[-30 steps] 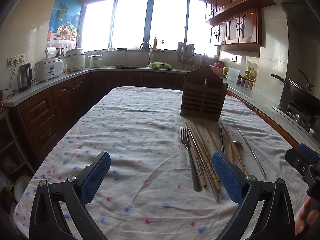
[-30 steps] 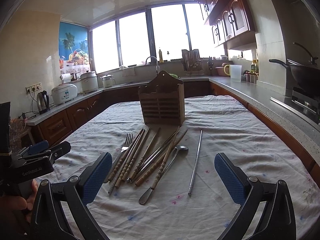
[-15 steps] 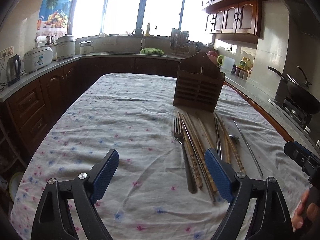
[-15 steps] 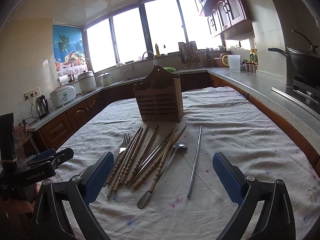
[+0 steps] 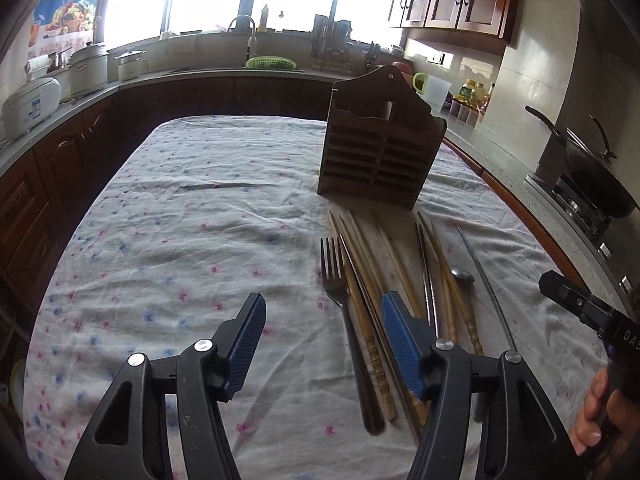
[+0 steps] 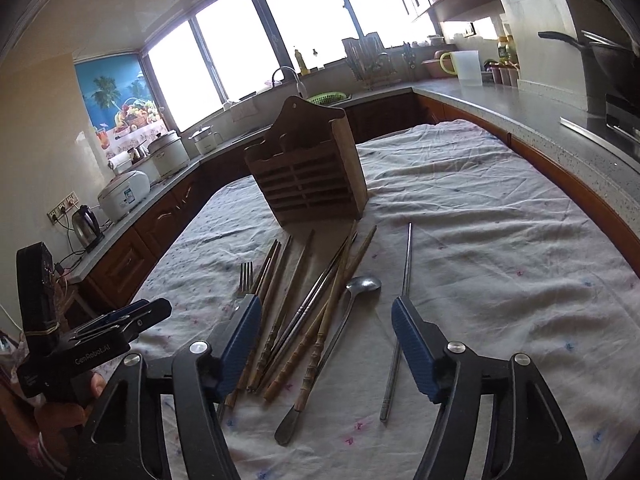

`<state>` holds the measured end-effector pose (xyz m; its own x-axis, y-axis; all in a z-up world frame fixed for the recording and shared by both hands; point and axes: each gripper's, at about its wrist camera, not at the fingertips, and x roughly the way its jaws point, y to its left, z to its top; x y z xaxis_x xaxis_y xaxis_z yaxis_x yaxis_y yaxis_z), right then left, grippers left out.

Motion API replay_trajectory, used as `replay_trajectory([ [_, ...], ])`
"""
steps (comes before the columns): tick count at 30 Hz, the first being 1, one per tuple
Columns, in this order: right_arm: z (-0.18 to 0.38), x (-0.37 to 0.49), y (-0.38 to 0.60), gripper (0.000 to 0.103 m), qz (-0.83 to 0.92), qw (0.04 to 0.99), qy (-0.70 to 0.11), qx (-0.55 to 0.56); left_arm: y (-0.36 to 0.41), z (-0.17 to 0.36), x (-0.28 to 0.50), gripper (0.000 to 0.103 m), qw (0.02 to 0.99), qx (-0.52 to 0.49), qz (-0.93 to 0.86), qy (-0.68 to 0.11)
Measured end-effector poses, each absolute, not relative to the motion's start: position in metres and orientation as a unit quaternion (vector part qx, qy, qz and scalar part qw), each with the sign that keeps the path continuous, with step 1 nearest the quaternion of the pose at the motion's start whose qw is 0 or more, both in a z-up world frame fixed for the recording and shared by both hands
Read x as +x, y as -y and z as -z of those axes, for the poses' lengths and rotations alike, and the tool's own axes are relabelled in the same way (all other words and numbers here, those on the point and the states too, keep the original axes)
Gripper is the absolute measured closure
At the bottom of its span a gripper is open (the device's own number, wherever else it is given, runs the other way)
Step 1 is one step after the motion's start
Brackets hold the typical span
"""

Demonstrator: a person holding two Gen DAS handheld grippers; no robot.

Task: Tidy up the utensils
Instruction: 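Lower the right tool onto a wooden chopstick and close its fingers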

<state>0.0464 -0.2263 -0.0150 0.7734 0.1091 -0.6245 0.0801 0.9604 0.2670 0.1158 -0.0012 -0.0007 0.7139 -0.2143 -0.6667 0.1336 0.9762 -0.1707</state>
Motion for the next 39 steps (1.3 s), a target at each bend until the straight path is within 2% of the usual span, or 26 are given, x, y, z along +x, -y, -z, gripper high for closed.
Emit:
replay_trajectory([
  [3,0.016,0.065,0.229,0.045,-0.015,0.925,-0.347,0.153,0.002,0.003,0.14,0.052,0.919,-0.047,0.102,-0.379],
  [7,0.021,0.094,0.231,0.056,-0.021,0.918,-0.366,0.152,0.004,0.012,0.174,0.055,0.906,-0.043,0.125,-0.402],
  [9,0.026,0.11,0.231,0.06,-0.024,0.912,-0.379,0.154,0.006,0.017,0.19,0.065,0.897,-0.041,0.14,-0.416],
  [11,0.031,0.126,0.23,0.07,-0.025,0.907,-0.392,0.151,0.006,0.023,0.206,0.067,0.891,-0.037,0.149,-0.427],
  [14,0.043,0.149,0.231,0.077,-0.023,0.898,-0.415,0.142,0.007,0.033,0.228,0.068,0.885,-0.031,0.158,-0.438],
  [26,0.075,0.199,0.238,0.081,-0.009,0.876,-0.467,0.123,0.018,0.057,0.269,0.069,0.869,-0.011,0.175,-0.464],
  [28,0.08,0.204,0.237,0.081,-0.012,0.872,-0.473,0.123,0.02,0.061,0.271,0.075,0.865,-0.012,0.175,-0.469],
  [29,0.082,0.206,0.237,0.082,-0.011,0.87,-0.477,0.121,0.022,0.063,0.271,0.082,0.862,-0.016,0.181,-0.472],
  [30,0.085,0.208,0.236,0.082,-0.012,0.869,-0.481,0.12,0.022,0.063,0.271,0.084,0.863,-0.02,0.185,-0.471],
  [32,0.086,0.207,0.234,0.092,-0.009,0.871,-0.477,0.116,0.024,0.063,0.27,0.085,0.866,-0.013,0.184,-0.464],
  [34,0.083,0.204,0.237,0.095,-0.016,0.871,-0.473,0.132,0.024,0.061,0.266,0.092,0.869,-0.01,0.185,-0.459],
  [35,0.08,0.202,0.238,0.097,-0.018,0.872,-0.468,0.138,0.024,0.059,0.263,0.102,0.87,-0.01,0.184,-0.457],
  [39,0.061,0.186,0.238,0.097,-0.028,0.883,-0.444,0.147,0.014,0.046,0.248,0.102,0.876,-0.023,0.183,-0.445],
])
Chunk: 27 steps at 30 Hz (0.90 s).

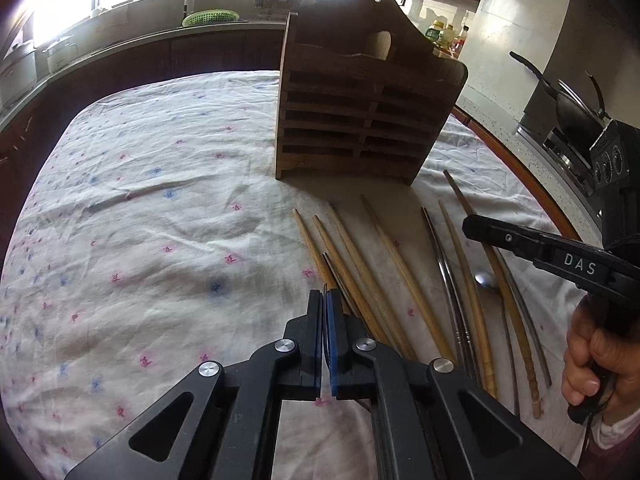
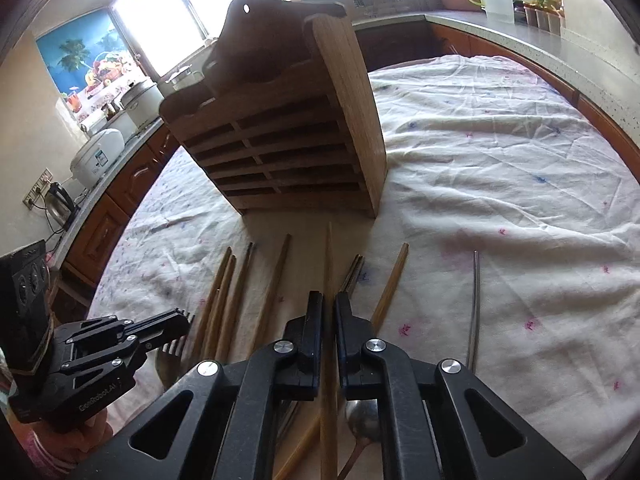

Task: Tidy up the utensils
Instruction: 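Lower the right tool onto a wooden chopstick and close its fingers, then lift the chopstick with the right tool and drop it into the wooden holder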

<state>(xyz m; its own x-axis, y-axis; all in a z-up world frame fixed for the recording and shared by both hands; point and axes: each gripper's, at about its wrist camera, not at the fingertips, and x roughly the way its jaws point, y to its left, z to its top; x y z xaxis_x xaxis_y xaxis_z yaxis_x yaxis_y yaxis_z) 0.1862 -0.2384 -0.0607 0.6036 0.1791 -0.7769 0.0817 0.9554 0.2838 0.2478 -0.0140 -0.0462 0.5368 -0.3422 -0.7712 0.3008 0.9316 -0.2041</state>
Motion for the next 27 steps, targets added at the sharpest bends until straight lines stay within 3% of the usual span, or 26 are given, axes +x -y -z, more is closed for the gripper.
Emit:
replay_trajectory([
  [17,-0.028,0.121,0.234,0.097,-0.048,0.926,-0.344,0.152,-0.029,-0.044,0.155,0.102,0.928,-0.049,0.156,-0.335],
  [27,-0.084,0.124,0.241,0.097,-0.04,0.954,-0.26,0.145,-0.035,-0.101,0.145,0.102,0.957,-0.056,0.128,-0.254],
])
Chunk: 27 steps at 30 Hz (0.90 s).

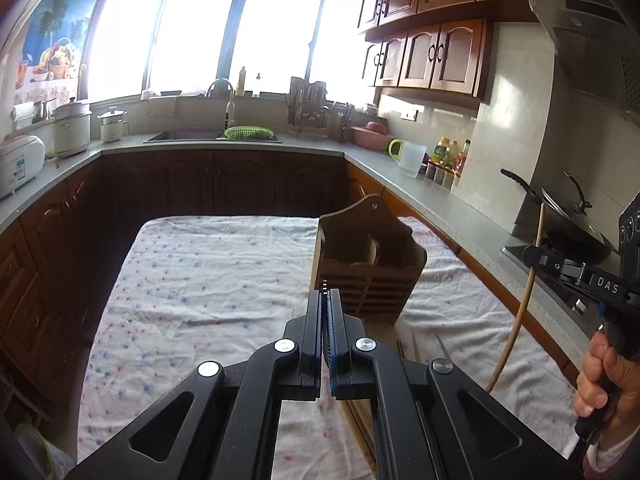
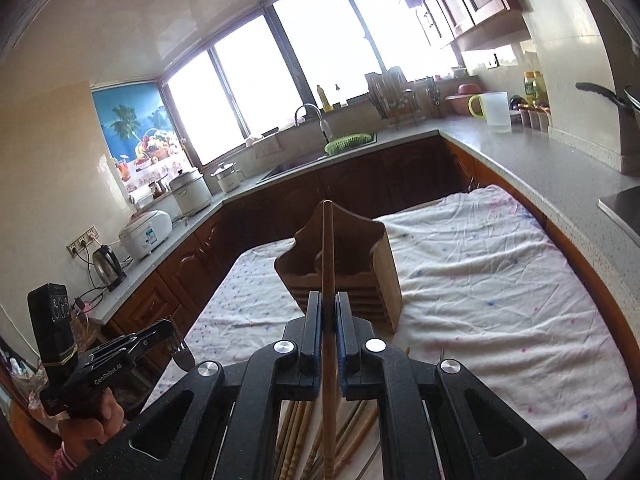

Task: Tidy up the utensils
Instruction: 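Lift the chopstick with the right tool and drop it into the wooden holder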

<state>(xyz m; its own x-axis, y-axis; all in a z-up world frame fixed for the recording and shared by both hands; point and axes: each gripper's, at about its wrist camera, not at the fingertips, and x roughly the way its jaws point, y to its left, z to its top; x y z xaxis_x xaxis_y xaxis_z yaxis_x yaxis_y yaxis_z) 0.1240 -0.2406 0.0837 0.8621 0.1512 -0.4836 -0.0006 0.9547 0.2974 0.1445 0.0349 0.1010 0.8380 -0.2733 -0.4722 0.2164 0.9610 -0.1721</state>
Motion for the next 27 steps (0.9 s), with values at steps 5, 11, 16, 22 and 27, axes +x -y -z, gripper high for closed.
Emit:
replay_trajectory([
  [5,-0.1,0.139,0.248,0.097,-0.036,0.962,-0.225,0.151,-0.026,-0.115,0.154,0.102,0.964,-0.047,0.121,-0.231],
  [11,-0.118,0.159,0.253,0.097,-0.029,0.972,-0.179,0.15,-0.012,-0.127,0.182,0.102,0.974,-0.028,0.099,-0.201],
  [16,-0.128,0.186,0.263,0.097,-0.01,0.977,-0.141,0.158,0.001,-0.13,0.216,0.102,0.982,-0.019,0.066,-0.175],
  [22,-0.137,0.223,0.279,0.097,0.022,0.98,-0.088,0.176,0.022,-0.12,0.265,0.102,0.988,-0.023,0.022,-0.153],
  [27,-0.121,0.25,0.277,0.097,0.034,0.985,-0.072,0.156,0.046,-0.091,0.301,0.102,0.988,-0.02,0.005,-0.153],
])
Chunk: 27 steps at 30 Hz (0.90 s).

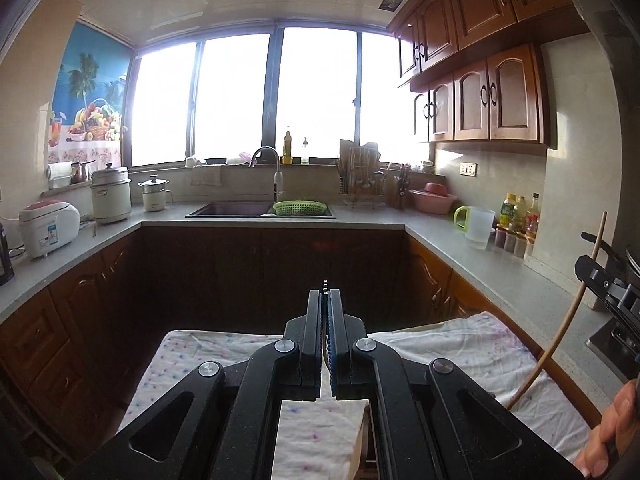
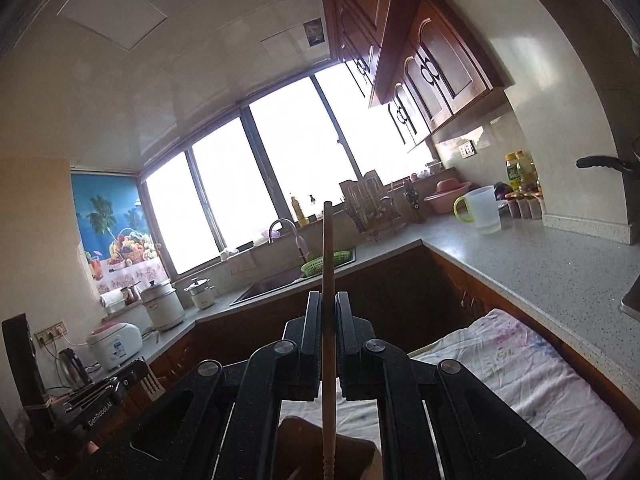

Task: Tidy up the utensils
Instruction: 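Lift the chopstick with the right tool and drop it into the wooden holder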

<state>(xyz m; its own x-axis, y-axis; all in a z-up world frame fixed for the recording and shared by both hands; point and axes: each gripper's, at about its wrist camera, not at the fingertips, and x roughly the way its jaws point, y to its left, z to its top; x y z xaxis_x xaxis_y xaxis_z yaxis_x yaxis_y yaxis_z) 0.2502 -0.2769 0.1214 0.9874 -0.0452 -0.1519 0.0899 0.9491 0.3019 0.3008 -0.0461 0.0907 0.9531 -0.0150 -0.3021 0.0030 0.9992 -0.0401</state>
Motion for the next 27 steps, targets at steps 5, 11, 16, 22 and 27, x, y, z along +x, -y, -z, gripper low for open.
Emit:
replay_trajectory([
  [5,-0.091,0.263,0.271,0.097,0.029,0.987,-0.077,0.135,0.064,-0.055,0.331,0.102,0.985,-0.017,0.003,-0.173],
  [11,-0.054,0.273,0.271,0.097,0.027,0.985,-0.115,0.124,0.072,-0.027,0.358,0.101,0.977,-0.019,0.022,-0.212],
  [16,-0.032,0.281,0.274,0.097,0.02,0.978,-0.16,0.131,0.07,-0.032,0.371,0.101,0.977,0.003,0.037,-0.208],
  [22,-0.033,0.28,0.279,0.096,0.018,0.976,-0.168,0.14,0.051,-0.033,0.356,0.101,0.977,0.015,0.045,-0.209],
  [27,-0.034,0.28,0.279,0.096,0.017,0.975,-0.172,0.142,0.05,-0.035,0.354,0.1,0.976,0.017,0.048,-0.212],
])
